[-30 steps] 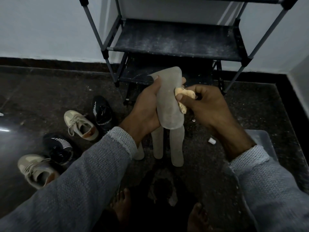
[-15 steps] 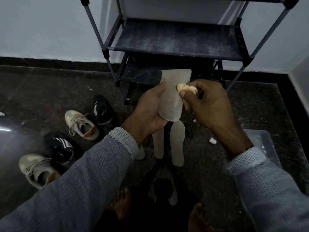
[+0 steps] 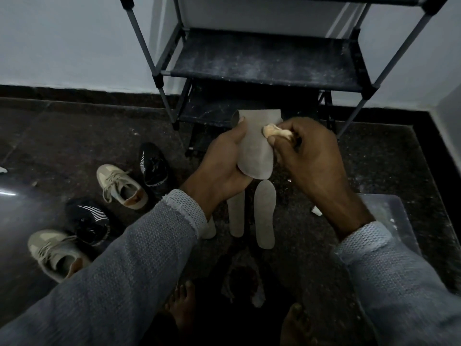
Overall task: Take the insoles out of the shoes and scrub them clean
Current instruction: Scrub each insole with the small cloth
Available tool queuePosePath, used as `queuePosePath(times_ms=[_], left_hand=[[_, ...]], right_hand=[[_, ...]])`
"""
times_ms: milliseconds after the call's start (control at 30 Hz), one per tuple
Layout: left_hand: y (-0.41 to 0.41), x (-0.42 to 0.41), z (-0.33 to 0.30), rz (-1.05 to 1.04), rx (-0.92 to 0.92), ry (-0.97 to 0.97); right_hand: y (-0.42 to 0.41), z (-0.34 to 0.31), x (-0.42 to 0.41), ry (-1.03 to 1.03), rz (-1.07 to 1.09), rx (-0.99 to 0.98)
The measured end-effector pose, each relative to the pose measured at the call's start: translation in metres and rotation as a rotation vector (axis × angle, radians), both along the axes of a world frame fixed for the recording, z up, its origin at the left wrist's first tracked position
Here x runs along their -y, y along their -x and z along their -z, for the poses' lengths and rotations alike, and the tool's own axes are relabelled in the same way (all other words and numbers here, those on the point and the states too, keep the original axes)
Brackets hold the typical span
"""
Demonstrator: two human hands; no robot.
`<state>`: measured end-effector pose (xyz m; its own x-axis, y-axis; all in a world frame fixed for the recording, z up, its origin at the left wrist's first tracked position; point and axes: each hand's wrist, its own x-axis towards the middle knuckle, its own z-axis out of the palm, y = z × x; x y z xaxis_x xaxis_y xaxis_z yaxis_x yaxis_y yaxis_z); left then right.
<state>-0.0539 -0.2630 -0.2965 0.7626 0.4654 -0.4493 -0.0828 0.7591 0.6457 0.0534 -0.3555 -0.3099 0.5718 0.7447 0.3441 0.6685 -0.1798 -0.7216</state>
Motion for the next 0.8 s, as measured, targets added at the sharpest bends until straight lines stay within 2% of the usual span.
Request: queuePosePath(times_ms=[67, 200, 267, 367, 433, 633, 700, 800], left_hand=[[0.000, -0.001, 0.000, 0.002, 0.001, -0.002], [0.003, -0.005, 0.003, -0.012, -0.033, 0.011], [0.002, -0.004, 0.002, -0.011, -0.030, -0.001], [0.000, 0.001, 0.002, -0.009, -0.007, 0.009], [-0.001, 0.004, 0.002, -0.001, 0.002, 0.019], [0.000, -0.001, 0.007, -0.015, -0.041, 0.053], [-0.001, 0.001, 0.007, -0.010, -0.050, 0.047], [-0.003, 0.004, 0.008, -0.004, -0.038, 0.038]], right_hand=[[0.000, 0.000, 0.001, 0.037, -0.067, -0.032], [0.008, -0.006, 0.000, 0.252, -0.352, -0.085], [0.008, -0.004, -0.001, 0.195, -0.278, -0.059], [0.004, 0.000, -0.001, 0.037, -0.051, -0.022], [0.002, 0.001, -0.001, 0.005, 0.007, -0.009], [0.014, -0.008, -0.001, 0.198, -0.402, -0.176], [0.012, -0.004, -0.002, 0.148, -0.307, -0.201], [0.005, 0.003, -0.003, 0.012, -0.022, -0.144]])
